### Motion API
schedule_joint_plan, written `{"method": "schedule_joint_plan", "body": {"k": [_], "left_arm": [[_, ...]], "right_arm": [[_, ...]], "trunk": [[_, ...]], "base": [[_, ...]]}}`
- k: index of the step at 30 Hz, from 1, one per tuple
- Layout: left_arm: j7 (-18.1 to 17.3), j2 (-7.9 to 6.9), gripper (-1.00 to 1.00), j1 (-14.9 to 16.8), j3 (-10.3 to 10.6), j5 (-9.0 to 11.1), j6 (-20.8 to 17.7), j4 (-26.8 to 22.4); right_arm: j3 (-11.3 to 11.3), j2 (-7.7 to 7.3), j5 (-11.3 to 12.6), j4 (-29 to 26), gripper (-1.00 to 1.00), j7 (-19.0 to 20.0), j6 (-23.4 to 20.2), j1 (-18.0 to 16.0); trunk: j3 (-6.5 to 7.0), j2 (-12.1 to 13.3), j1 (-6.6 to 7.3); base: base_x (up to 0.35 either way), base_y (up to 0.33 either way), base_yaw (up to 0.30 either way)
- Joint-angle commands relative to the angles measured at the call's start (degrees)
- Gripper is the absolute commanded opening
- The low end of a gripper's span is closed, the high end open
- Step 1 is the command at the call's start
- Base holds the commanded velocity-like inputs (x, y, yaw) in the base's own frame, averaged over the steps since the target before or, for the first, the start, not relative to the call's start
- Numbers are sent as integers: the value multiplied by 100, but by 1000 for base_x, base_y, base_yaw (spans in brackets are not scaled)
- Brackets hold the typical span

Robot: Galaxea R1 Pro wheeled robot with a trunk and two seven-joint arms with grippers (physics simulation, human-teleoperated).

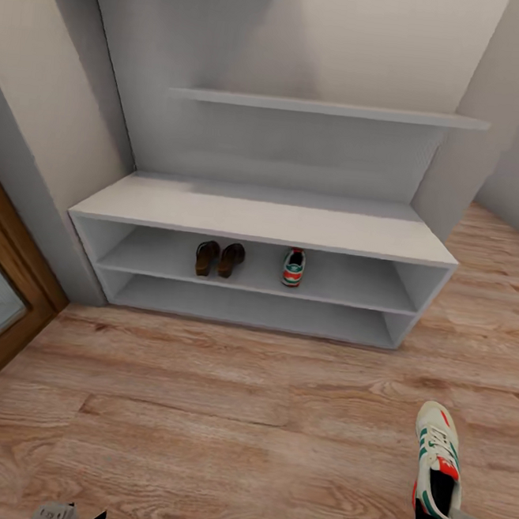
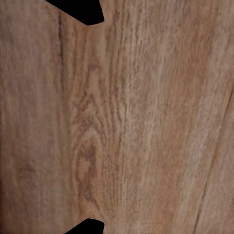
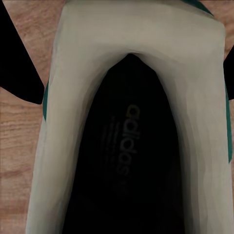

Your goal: Pick up the two gym shoes and the two sandals from the corridor floor and place them onto the hallstand (shoe rack) in the corridor, making sure they are on the rack and not on the floor. Arrange them so the two gym shoes are next to each other and the two sandals are next to each other.

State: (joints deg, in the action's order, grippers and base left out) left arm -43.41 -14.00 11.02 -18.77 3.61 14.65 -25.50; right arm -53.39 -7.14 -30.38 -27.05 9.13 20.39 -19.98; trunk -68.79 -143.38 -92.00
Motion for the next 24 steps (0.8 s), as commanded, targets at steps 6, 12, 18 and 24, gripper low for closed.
{"method": "schedule_joint_plan", "body": {"k": [6, 12, 18, 24], "left_arm": [[-36, -5, 100, 6, -21, 17, 3, 10], [-36, -6, 100, 6, -28, 17, 3, 10], [-39, -11, 100, 6, -21, 9, 4, 8], [-50, -21, 100, 6, -8, -11, 9, 10]], "right_arm": [[-49, 2, -20, -15, -100, 45, 27, -6], [-49, 4, -15, -25, -100, 45, 27, -6], [-40, 10, -32, 17, -100, 47, 22, -6], [74, 140, -32, 97, -100, 31, -29, -9]], "trunk": [[-4, -2, 2], [-4, -2, 2], [-4, -2, 2], [-4, -2, 2]], "base": [[-16, 8, 225], [-2, 1, 51], [0, 0, 6], [0, 0, 0]]}}
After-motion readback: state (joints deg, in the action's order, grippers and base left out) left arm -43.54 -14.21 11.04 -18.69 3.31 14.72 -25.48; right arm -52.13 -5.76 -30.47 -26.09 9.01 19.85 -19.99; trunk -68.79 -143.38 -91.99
